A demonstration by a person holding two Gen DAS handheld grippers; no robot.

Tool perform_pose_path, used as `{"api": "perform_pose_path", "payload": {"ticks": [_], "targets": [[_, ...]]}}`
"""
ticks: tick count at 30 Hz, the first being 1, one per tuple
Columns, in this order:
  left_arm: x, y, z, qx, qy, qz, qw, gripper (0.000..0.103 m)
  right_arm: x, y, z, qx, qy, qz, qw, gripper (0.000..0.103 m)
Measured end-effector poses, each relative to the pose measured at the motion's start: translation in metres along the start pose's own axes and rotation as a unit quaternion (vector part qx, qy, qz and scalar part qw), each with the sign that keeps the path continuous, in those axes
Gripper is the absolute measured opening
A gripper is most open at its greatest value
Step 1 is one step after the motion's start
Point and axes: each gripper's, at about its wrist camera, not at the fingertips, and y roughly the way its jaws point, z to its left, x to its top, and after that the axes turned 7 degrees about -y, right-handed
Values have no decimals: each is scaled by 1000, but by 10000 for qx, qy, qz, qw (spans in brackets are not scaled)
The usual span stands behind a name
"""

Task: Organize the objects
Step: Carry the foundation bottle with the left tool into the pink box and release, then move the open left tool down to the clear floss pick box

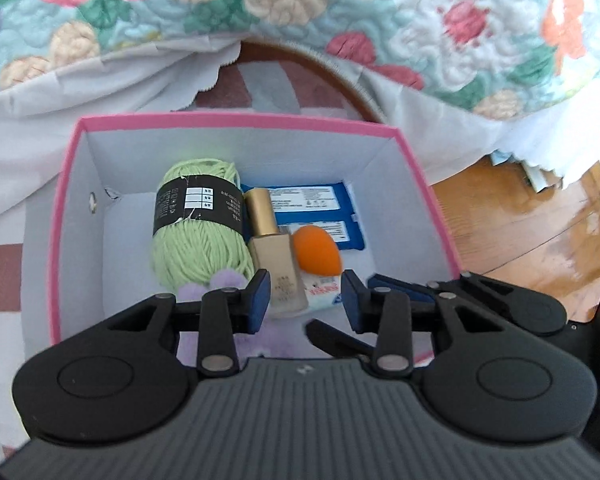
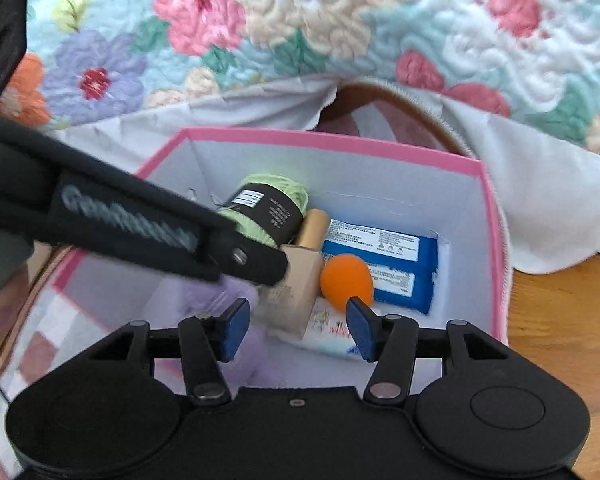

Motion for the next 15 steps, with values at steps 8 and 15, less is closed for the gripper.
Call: {"api": "perform_pose_path", "payload": {"ticks": [8, 15], "targets": [[-22, -65, -4, 216, 260, -118, 9994, 42, -3, -70, -7, 391, 217, 112, 9989, 71], [-50, -118, 0, 94, 154, -204, 9996, 48, -1, -123, -1, 651, 50, -36, 9979, 72]]}}
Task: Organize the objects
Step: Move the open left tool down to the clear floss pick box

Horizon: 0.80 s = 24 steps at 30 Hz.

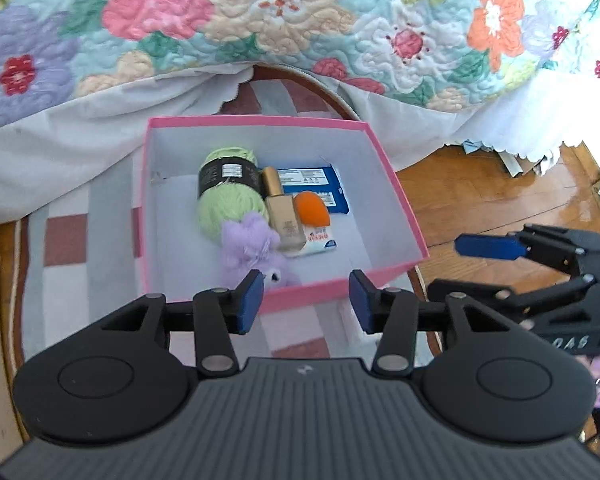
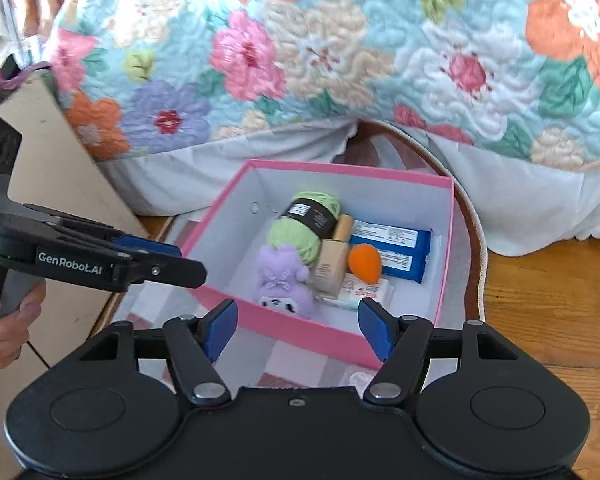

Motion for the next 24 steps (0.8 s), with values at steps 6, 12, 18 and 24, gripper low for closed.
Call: {"api": "perform_pose_path", "payload": {"ticks": [6, 12, 18, 24], "targets": [[-25, -32, 10, -11, -313, -153, 9994, 49, -6, -33, 17, 153, -237, -115, 9995, 72], [-49, -51, -2, 357, 79, -70, 9993, 52, -20, -66, 42, 280, -612, -359, 9971, 73], [-71, -45, -16, 193, 154, 114, 9996, 54, -50, -74, 54, 190, -761, -498, 9957, 86], [-83, -25, -26, 87, 84, 399, 9991, 54, -78, -63, 40, 354, -419, -423, 9976, 90]]}}
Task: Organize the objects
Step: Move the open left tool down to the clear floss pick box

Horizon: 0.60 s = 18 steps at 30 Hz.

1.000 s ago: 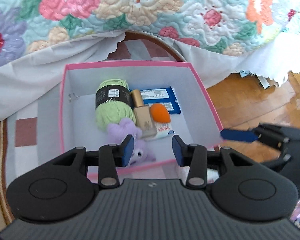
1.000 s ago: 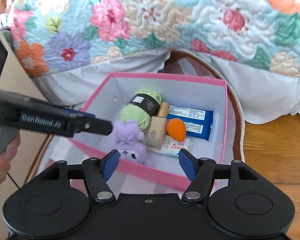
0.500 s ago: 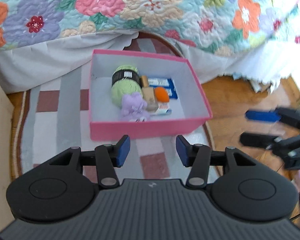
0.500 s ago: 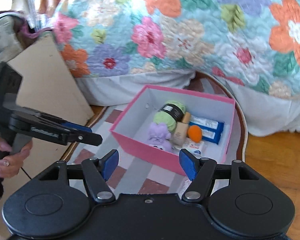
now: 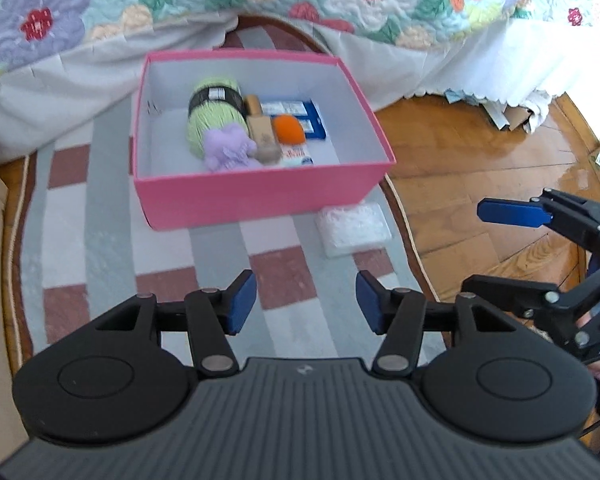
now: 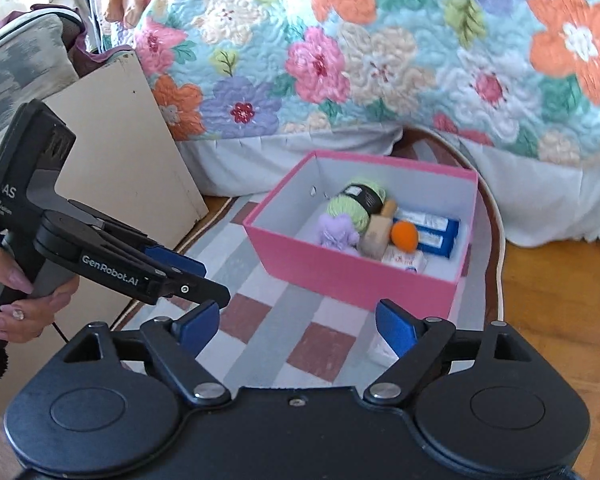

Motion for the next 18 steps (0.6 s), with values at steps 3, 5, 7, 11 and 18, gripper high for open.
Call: {"api": "perform_pose_path", "payload": {"ticks": [3, 5, 7, 11, 18], "targets": [[-4, 10, -2, 67, -7, 123, 9999, 55, -14, 8, -4, -50, -80, 46, 9999, 92], [-5, 18, -1, 105, -54, 173, 9998, 56, -23, 16, -8, -170, -126, 116, 9997, 92], [-6, 26, -1, 120, -88, 184, 9997, 57, -32, 26, -15, -282, -120, 199, 9993, 92], [-4, 47, -2, 129, -64, 218, 9997, 57, -48, 51, -31, -503, -143, 378, 9979, 92], [6, 93, -7, -11, -9, 88, 10000, 58, -77, 100, -61, -1073, -1, 425, 9933, 92]]}}
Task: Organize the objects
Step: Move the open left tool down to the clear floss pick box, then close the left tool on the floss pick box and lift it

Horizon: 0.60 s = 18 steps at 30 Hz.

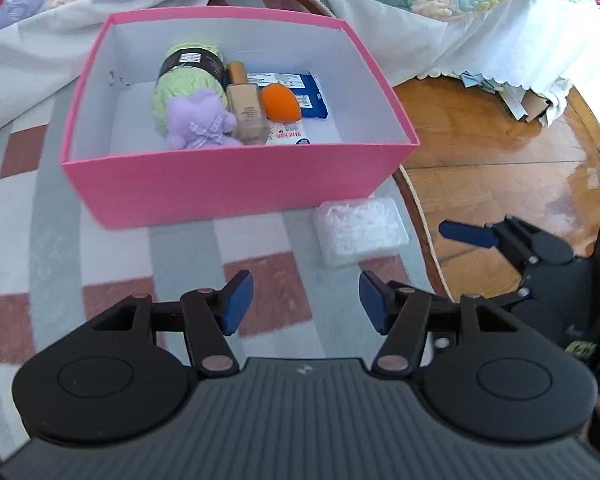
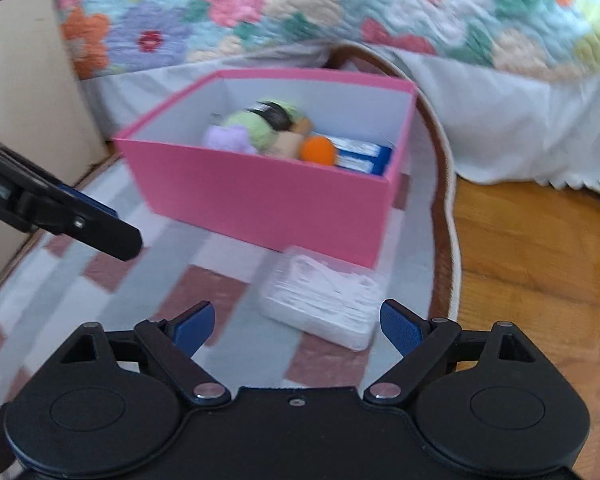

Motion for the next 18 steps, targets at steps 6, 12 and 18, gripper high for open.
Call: {"api": "perform_pose_path", "payload": {"ticks": [6, 12, 18], "targets": [[6, 43, 2, -314, -122, -81, 9994, 58, -13, 33, -2, -360, -331, 146, 9987, 92], [10, 83, 5, -580, -247, -115, 9979, 58, -15, 50, -8, -253, -85, 208, 9994, 92], [8, 98, 17, -1213, -860, -3, 9889, 49, -15, 66, -14, 25, 264, 370, 9990, 90]]}}
